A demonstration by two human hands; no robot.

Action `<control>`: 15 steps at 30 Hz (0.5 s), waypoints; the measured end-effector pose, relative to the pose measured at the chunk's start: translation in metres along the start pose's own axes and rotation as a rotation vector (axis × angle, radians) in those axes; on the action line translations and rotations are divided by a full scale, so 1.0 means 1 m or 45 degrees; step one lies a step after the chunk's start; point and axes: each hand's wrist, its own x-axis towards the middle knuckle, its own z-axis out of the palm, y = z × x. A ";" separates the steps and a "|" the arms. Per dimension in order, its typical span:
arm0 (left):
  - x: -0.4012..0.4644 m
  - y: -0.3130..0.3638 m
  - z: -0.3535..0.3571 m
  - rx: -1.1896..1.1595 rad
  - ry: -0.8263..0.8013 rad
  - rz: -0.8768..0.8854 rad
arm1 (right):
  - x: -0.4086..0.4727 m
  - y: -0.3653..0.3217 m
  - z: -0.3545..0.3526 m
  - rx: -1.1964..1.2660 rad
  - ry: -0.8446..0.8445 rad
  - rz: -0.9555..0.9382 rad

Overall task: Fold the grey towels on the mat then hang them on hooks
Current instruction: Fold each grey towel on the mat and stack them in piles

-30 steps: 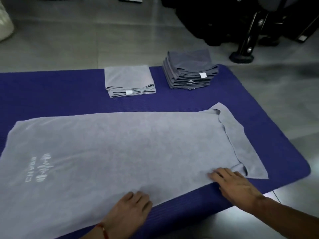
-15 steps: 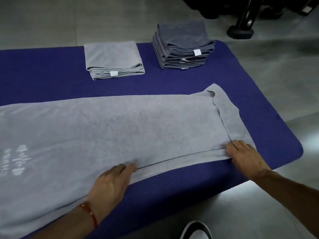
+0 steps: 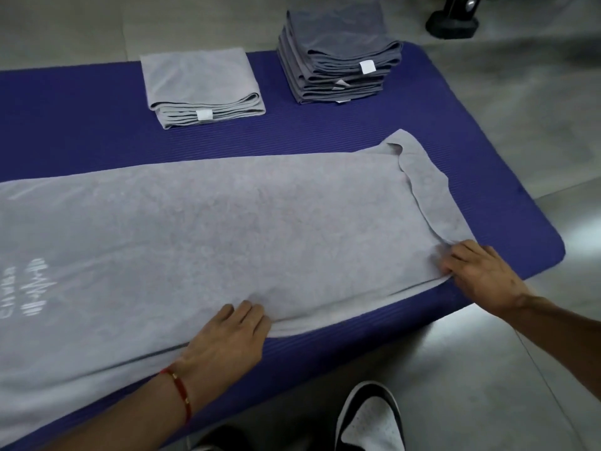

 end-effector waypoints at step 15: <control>0.035 -0.031 -0.008 -0.087 -0.144 -0.045 | 0.012 0.015 0.015 0.820 -0.194 1.519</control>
